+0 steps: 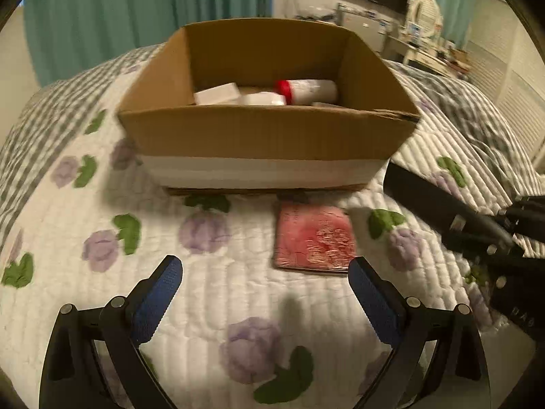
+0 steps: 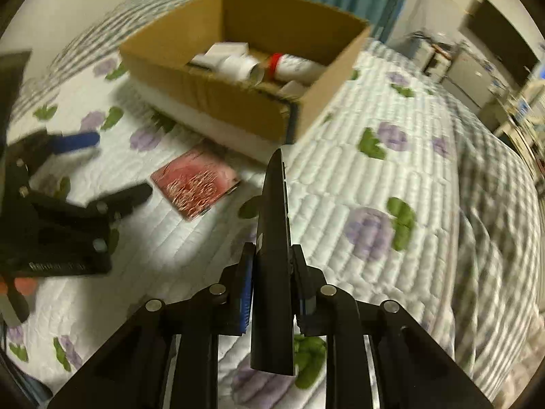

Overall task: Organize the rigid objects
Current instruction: 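Grasp the red rose-patterned card with the left gripper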

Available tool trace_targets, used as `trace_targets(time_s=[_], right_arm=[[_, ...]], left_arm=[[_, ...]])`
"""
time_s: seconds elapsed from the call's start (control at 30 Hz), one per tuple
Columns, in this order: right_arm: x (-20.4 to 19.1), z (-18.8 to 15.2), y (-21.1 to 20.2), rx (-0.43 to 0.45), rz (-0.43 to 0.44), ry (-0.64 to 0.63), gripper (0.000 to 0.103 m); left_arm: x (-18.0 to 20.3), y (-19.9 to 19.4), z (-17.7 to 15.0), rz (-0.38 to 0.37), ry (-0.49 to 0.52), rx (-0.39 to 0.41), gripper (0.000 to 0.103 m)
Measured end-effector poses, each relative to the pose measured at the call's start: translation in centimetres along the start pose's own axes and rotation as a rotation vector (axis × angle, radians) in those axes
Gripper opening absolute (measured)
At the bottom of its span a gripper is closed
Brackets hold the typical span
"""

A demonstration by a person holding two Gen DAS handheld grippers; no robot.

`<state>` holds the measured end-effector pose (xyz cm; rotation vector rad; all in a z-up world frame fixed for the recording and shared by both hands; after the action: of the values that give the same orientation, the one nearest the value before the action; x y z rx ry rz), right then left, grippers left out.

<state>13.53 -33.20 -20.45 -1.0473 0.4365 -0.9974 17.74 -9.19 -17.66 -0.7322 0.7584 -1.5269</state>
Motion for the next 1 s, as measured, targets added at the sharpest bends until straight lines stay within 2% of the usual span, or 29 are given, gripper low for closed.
trace_targets(time_s=[0.17,0.3,0.43,0.53,0.63,0.77,1.0], right_arm=[[1.7,0.5,-1.0,0.062,-0.068,0.125,0.019],[3.5,0.8,0.0,0.061,-0.035,0.215,0.019],[4.1,1.0,1.3,0.040,-0.001,0.238,0.019],[4.1,1.0,2.2,0.030,0.019,0.248,0.019],[4.0,1.0,2.5,0.024,0.026,0.250,0.019],[3.8,1.1,2.2,0.036,0.013,0.243,0.019],[3.6,1.4,-0.8,0.095,-0.022,0.246,0.019]], left_arm=[[1.8,2.2,0.2,-0.028,0.042,-0.030,0.100],[2.2,4.5,0.7,-0.036,0.020,-0.059,0.098],[2.3,6.5,0.9,-0.024,-0.001,-0.091,0.098],[2.6,7.3,1.1,-0.005,0.019,-0.096,0.091],[3.1,6.9,1.2,0.000,0.049,-0.083,0.071],[3.5,6.2,1.0,-0.011,0.090,-0.087,0.070],[2.2,2.4,0.9,-0.048,0.044,-0.049,0.070]])
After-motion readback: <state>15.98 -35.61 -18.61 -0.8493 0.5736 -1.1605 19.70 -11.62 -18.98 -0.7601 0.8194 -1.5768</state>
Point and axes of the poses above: each gripper's, at about its wrist camera, not at the fingertips, and y roughly the way its jaws point, x to its right, z to its top, the point moved 6 cm from there along y, roughly the way its jaws point
